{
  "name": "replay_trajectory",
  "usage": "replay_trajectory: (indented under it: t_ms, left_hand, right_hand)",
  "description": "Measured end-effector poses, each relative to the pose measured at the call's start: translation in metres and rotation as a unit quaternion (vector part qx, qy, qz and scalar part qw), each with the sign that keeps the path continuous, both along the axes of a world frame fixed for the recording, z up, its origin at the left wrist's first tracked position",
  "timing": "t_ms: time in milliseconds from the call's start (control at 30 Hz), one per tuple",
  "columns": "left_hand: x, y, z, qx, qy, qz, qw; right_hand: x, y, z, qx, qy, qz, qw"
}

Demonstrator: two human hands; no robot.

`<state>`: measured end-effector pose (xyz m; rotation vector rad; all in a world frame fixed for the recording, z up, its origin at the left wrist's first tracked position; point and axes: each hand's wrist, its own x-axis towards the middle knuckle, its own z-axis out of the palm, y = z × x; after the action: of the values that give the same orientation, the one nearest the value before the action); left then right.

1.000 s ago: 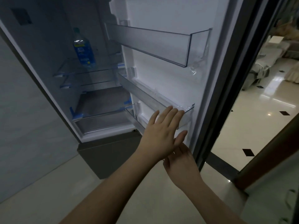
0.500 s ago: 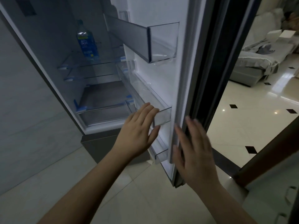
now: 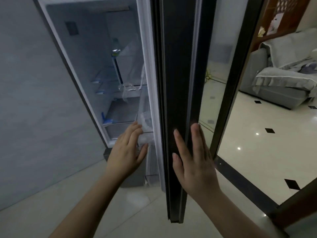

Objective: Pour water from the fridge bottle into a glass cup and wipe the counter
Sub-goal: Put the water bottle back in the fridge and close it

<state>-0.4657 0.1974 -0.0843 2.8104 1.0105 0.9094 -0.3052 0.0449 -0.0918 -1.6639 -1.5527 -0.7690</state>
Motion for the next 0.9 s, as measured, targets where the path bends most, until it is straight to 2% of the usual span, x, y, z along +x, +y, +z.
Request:
replay_trajectory:
  t_ms: [233, 333, 467, 633, 800, 900]
  left_hand:
    - [-0.052, 0.016, 0.008, -0.029, 0.048, 0.090, 0.994]
    - [-0.073, 0.021, 0.013, -0.013, 0.047, 0.107, 0.993]
    - [-0.098, 0.019, 0.027, -0.012, -0.013, 0.113, 0.993]
    - [-0.122, 0.024, 0.054, -0.063, -0.149, 0.092, 0.983]
    - [-0.128, 0.028, 0.093, -0.018, -0.179, 0.005, 0.984]
    - [-0.127, 0.040, 0.104, -0.028, -0.184, -0.024, 0.982]
  right_hand:
    - [-0.036, 0.048, -0.006, 0.039, -0.052, 0.082, 0.994]
    - [-0.055, 0.068, -0.005, 0.045, -0.058, 0.103, 0.992]
    - [-0.081, 0.093, -0.004, 0.041, -0.075, 0.118, 0.989]
    - [-0.112, 0.128, -0.005, 0.018, -0.070, 0.149, 0.986]
    - [-0.144, 0.159, -0.006, -0.048, 0.000, 0.150, 0.988]
    - [-0.160, 0.182, -0.003, -0.091, 0.025, 0.183, 0.978]
